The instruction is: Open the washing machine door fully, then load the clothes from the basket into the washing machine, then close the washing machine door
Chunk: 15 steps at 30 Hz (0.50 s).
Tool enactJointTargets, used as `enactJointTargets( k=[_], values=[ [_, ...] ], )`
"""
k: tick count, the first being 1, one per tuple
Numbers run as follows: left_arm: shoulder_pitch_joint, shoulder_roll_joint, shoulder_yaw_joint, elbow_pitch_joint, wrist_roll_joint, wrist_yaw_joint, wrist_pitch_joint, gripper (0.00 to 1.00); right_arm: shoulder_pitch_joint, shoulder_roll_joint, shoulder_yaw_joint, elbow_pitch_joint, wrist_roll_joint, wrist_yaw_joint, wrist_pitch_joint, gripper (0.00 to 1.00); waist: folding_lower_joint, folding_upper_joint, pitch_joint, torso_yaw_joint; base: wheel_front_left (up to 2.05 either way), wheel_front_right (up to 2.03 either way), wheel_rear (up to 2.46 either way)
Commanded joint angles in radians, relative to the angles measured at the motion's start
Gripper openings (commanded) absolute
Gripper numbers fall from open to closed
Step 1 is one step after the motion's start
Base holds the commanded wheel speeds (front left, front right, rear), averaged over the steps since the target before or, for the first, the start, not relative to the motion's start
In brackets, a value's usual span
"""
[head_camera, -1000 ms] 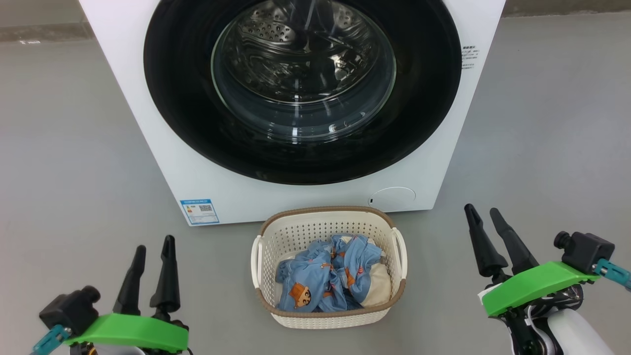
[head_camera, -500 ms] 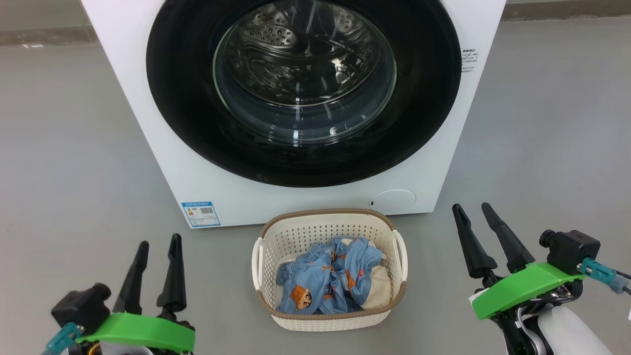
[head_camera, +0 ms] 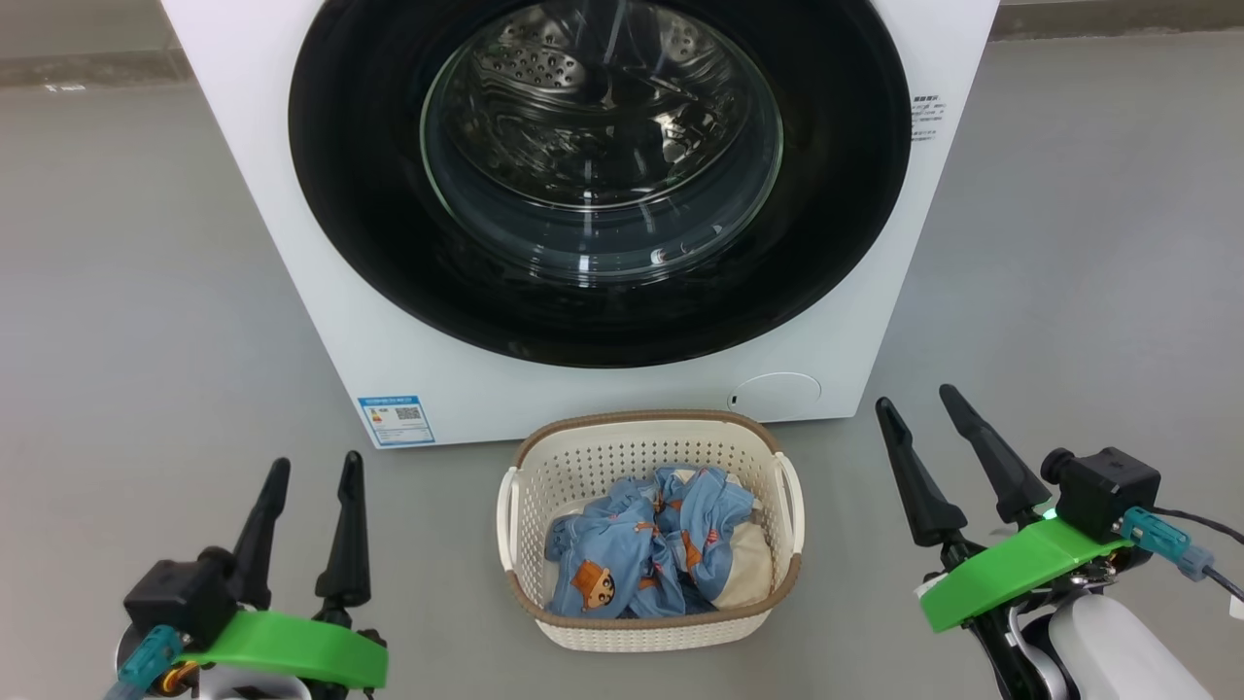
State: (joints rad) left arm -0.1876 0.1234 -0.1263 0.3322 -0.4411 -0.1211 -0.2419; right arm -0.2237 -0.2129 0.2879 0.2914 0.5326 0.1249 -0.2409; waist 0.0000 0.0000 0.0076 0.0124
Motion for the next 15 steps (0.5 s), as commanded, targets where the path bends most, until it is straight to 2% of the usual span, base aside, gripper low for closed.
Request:
enactJointTargets(
  k=[1,15],
  values=[
    [-0.053,0.024,0.027,-0.013,0.026,0.005,-0.016,1.00,-0.048,-0.014,0.023,-0.021,-0.026,0.006,-0.017,1.00,0.0000,0.0000,0.000,0.000,0.00,0.00,0.00],
    [-0.055,0.017,0.034,-0.005,0.043,0.004,-0.020,1.00,-0.049,-0.011,0.005,-0.004,-0.049,0.006,-0.021,1.00,0.0000,0.0000,0.000,-0.001,0.00,0.00,0.00]
  ],
)
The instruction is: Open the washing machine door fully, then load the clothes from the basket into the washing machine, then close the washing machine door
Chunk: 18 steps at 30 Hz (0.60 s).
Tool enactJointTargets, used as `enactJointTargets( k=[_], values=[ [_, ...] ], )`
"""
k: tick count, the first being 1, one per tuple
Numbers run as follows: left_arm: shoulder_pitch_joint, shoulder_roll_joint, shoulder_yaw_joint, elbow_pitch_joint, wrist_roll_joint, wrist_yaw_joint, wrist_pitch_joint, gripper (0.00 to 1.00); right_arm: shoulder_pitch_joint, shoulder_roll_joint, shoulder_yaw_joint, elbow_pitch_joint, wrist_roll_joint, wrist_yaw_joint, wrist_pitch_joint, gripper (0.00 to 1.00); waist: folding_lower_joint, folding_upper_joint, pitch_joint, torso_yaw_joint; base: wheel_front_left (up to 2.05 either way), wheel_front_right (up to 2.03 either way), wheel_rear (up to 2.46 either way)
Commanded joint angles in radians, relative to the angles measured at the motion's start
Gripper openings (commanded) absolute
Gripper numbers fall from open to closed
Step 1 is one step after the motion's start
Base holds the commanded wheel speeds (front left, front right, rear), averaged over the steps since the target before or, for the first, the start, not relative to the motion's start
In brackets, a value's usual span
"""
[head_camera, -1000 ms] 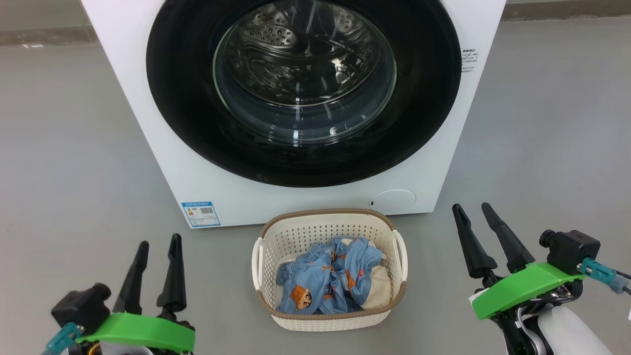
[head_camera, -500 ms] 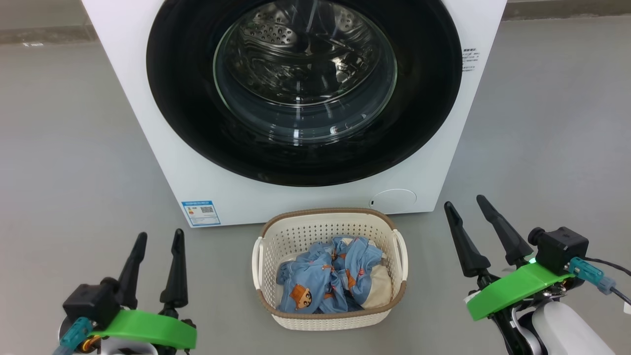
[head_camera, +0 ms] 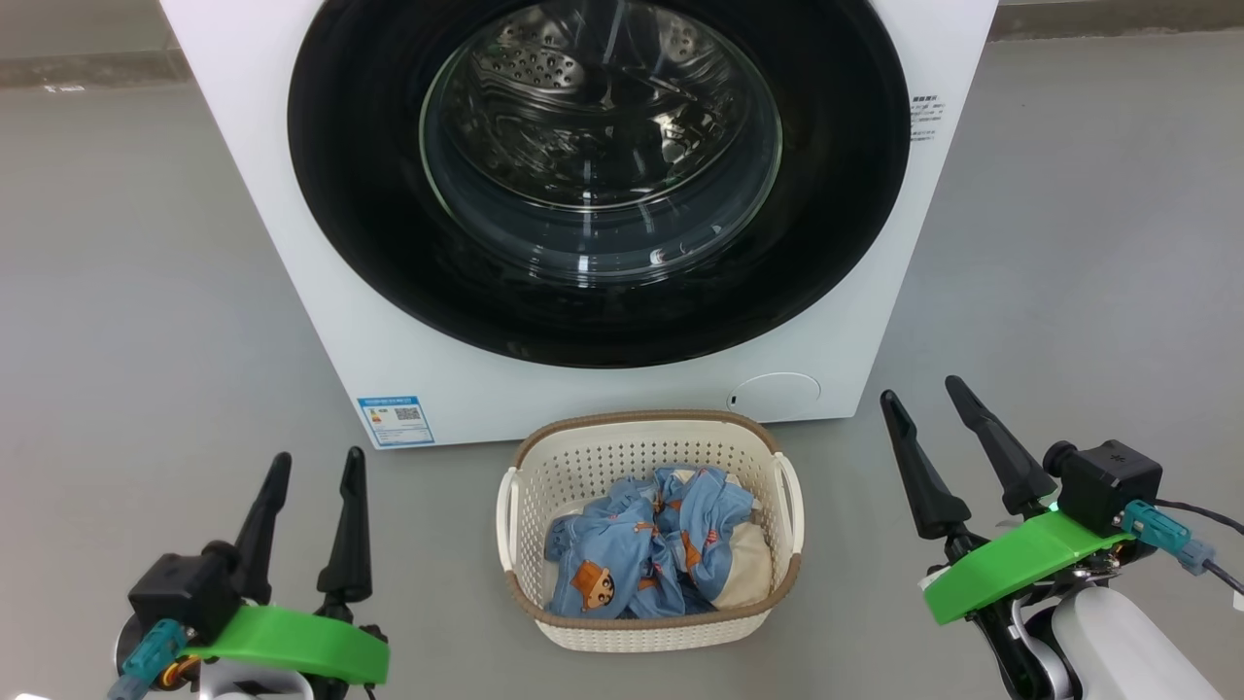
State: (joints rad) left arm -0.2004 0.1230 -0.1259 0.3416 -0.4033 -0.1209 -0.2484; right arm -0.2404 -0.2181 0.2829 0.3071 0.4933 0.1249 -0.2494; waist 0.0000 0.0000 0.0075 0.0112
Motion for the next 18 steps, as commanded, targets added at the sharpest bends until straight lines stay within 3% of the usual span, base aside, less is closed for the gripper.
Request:
enactJointTargets(
  k=[1,18],
  values=[
    [-0.042,0.017,0.034,-0.014,0.006,0.004,-0.013,1.00,-0.032,-0.006,0.010,-0.019,-0.009,0.006,-0.012,1.00,0.0000,0.0000,0.000,0.000,0.00,0.00,0.00],
    [-0.043,0.010,0.046,-0.008,0.010,0.001,-0.013,1.00,-0.032,-0.004,0.010,-0.021,-0.004,0.006,-0.012,1.00,0.0000,0.0000,0.001,0.002,0.00,0.00,0.00]
  ],
)
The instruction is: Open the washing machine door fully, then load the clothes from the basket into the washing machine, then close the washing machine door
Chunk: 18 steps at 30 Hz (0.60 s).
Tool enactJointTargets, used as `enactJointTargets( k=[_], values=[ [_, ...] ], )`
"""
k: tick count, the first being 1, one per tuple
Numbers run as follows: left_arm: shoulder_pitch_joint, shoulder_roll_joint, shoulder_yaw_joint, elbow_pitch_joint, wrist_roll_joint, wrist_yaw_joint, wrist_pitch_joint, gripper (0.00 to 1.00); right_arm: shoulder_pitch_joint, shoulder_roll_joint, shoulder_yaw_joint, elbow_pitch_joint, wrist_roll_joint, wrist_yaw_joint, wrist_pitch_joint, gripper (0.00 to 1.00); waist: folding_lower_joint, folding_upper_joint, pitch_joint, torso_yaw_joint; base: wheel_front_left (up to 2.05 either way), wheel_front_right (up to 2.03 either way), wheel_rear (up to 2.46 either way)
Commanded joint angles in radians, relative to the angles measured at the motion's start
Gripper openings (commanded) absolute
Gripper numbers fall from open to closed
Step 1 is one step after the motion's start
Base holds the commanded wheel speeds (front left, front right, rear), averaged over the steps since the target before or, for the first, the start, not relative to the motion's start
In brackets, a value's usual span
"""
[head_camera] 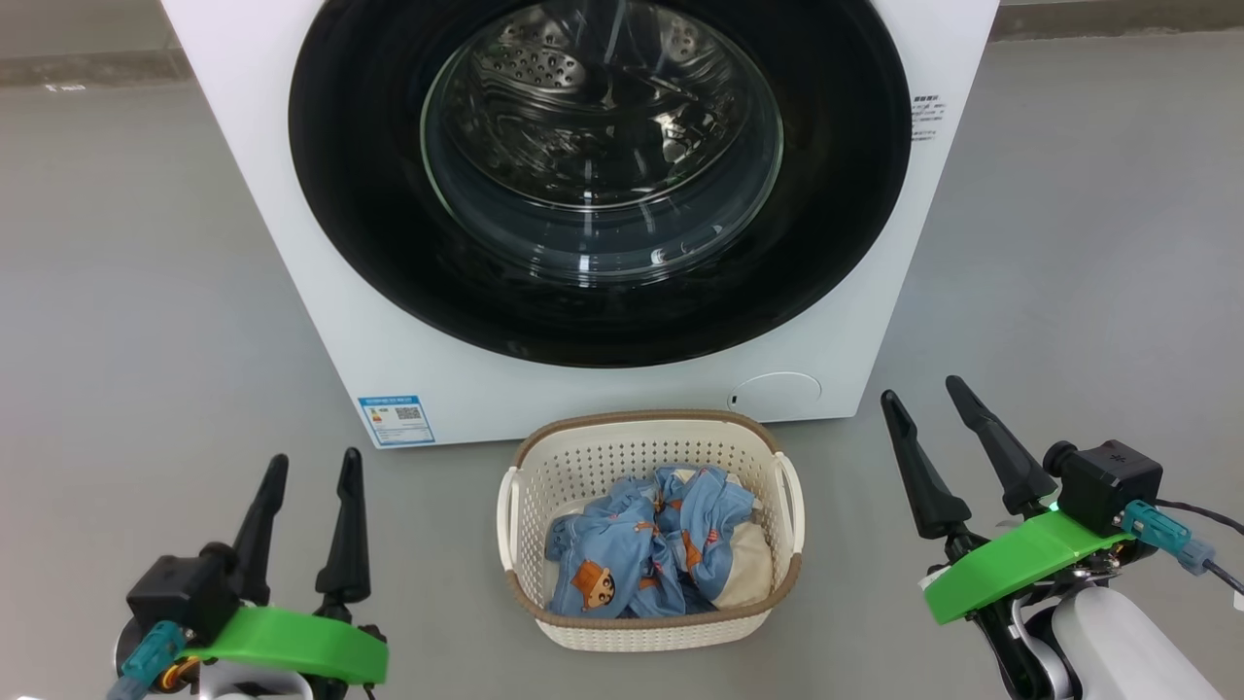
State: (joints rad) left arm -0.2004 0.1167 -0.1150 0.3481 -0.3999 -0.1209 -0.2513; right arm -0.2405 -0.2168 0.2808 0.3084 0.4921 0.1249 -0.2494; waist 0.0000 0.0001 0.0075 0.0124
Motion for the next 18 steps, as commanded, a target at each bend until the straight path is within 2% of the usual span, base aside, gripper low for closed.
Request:
enactJointTargets(
  k=[1,18],
  values=[
    [-0.043,0.016,0.035,-0.014,0.005,0.001,-0.010,1.00,-0.032,-0.005,0.012,-0.022,-0.003,0.006,-0.012,1.00,0.0000,-0.0001,0.001,0.000,0.00,0.00,0.00],
    [-0.041,0.010,0.045,-0.012,0.010,-0.003,-0.010,1.00,-0.030,-0.004,0.010,-0.023,-0.001,0.006,-0.012,1.00,0.0000,-0.0001,-0.001,0.001,0.00,0.00,0.00]
  ],
)
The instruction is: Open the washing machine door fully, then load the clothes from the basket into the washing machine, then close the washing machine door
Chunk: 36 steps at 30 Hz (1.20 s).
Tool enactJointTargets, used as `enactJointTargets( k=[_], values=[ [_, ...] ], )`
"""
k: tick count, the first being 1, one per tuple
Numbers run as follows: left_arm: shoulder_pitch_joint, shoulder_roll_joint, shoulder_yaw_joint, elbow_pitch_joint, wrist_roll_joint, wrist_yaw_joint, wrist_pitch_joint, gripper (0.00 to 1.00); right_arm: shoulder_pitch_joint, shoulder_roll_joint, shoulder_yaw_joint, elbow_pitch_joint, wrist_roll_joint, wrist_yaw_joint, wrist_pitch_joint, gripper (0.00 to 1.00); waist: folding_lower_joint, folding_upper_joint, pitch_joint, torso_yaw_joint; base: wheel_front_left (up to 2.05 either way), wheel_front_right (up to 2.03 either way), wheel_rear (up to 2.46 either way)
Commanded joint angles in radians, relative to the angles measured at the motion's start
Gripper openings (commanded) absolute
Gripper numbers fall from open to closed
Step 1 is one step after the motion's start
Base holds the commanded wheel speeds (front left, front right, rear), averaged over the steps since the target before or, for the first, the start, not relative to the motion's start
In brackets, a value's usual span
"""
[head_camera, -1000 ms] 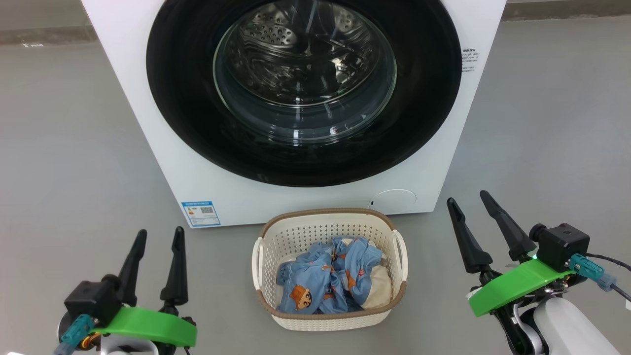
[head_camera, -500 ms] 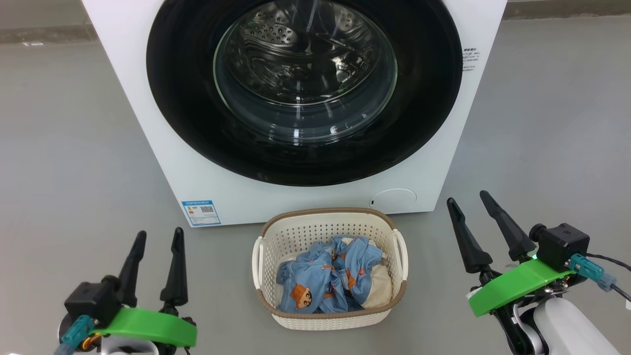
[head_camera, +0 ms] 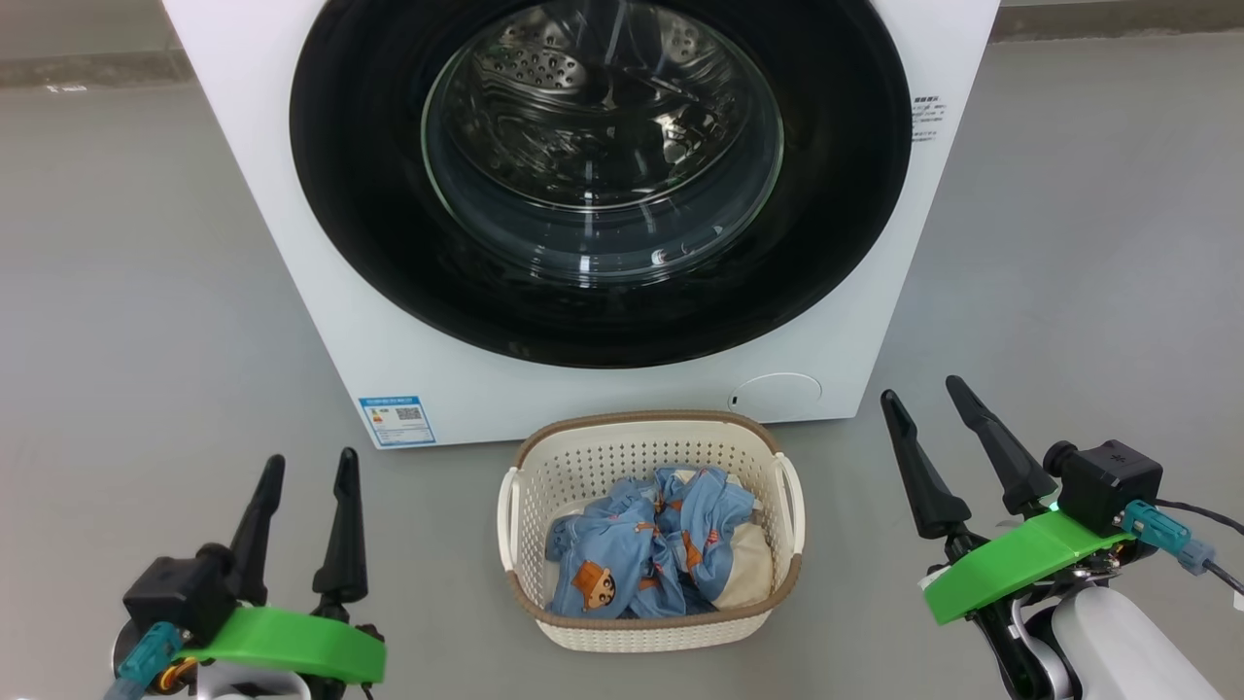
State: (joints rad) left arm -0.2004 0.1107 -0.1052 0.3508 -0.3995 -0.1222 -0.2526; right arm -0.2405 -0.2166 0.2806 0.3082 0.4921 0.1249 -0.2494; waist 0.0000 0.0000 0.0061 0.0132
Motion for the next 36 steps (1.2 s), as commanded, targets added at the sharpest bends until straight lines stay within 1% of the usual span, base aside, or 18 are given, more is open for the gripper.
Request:
enactJointTargets(
  k=[1,10,16,27,36],
  values=[
    [-0.042,0.016,0.035,-0.013,0.010,-0.001,-0.009,1.00,-0.030,-0.004,0.011,-0.023,-0.001,0.006,-0.012,1.00,0.0000,0.0000,0.001,0.000,0.00,0.00,0.00],
    [-0.047,0.016,0.037,-0.003,0.024,0.000,-0.009,1.00,-0.034,-0.007,0.011,-0.021,0.002,0.006,-0.012,1.00,0.0000,0.0000,0.003,0.002,0.05,0.05,-0.10],
    [-0.049,0.015,0.038,0.001,0.026,-0.001,-0.009,1.00,-0.035,-0.007,0.011,-0.021,0.003,0.006,-0.012,1.00,0.0000,0.0000,0.005,0.002,0.50,0.50,-1.00],
    [-0.051,0.015,0.041,0.002,0.028,-0.002,-0.009,1.00,-0.034,-0.003,0.008,-0.022,0.003,0.006,-0.012,1.00,0.0000,0.0000,0.010,0.001,1.09,1.09,-2.18],
    [-0.050,0.015,0.036,-0.013,0.005,-0.005,-0.009,1.00,-0.033,-0.001,0.005,-0.023,-0.001,0.006,-0.012,1.00,0.0000,0.0000,0.010,0.001,1.02,1.02,-2.04]
  ],
)
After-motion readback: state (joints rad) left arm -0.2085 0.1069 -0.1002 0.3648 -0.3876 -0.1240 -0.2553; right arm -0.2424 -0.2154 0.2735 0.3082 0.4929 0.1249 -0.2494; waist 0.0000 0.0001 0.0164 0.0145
